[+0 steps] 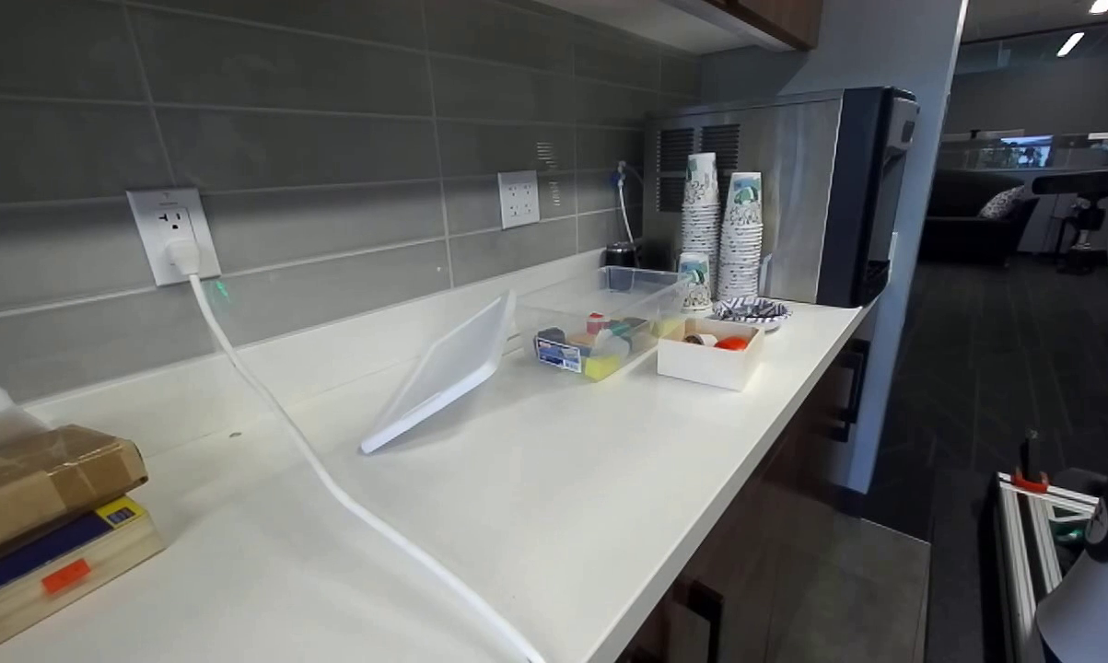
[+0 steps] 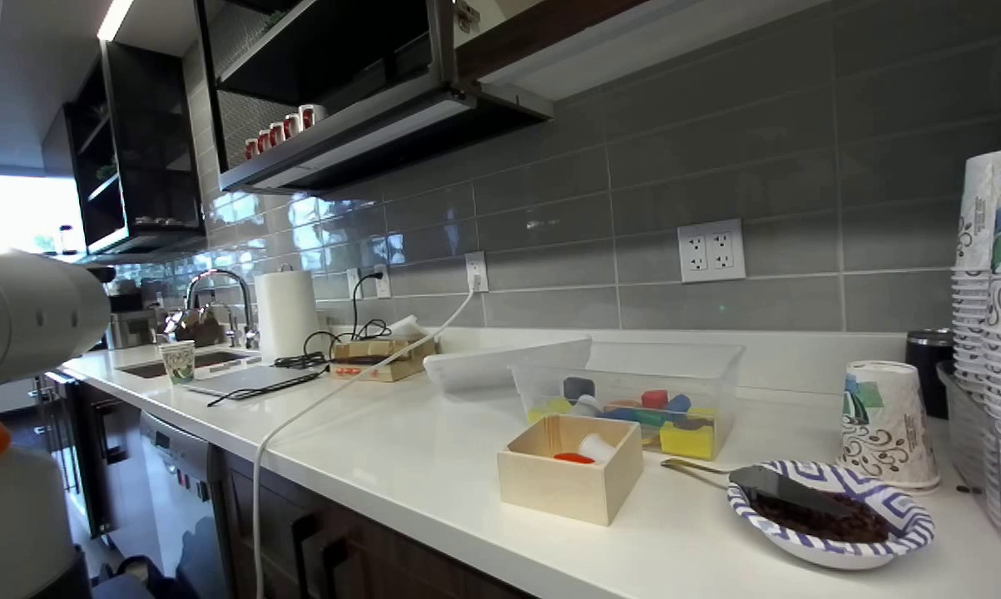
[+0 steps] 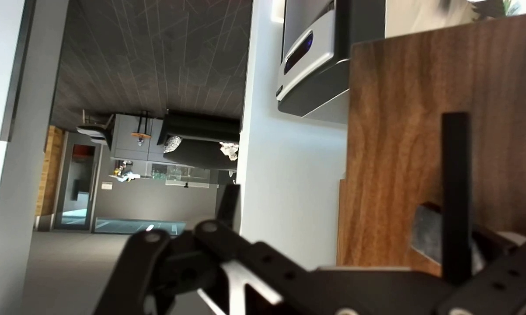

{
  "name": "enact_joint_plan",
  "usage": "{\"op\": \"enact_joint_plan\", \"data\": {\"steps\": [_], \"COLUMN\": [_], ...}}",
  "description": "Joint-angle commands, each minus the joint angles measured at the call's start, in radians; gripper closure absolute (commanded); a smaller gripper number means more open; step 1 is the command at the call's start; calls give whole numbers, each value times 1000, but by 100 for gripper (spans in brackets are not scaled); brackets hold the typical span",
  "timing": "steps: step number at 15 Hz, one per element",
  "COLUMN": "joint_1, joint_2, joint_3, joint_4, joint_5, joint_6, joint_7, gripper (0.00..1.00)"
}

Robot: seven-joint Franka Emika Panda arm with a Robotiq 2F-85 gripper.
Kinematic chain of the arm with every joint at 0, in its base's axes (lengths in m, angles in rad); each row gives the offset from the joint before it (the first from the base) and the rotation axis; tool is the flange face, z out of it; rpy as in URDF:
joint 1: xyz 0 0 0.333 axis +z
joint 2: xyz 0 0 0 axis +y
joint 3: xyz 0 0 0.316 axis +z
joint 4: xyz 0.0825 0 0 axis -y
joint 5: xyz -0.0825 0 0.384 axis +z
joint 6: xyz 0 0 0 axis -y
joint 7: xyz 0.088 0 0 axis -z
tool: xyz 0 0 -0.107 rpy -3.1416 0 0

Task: Open the left upper cabinet door then close it.

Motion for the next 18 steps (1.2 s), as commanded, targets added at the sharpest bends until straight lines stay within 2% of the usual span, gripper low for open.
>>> {"op": "enact_joint_plan", "data": {"steps": [1, 18], "joint_1": [-15, -29], "joint_2": [-39, -9], "joint_3": [11, 42], "joint_4": [-41, -15], "joint_5": [-25, -68], "joint_6": [-16, -37], "joint_7": [-14, 14], "gripper": [0, 0]}}
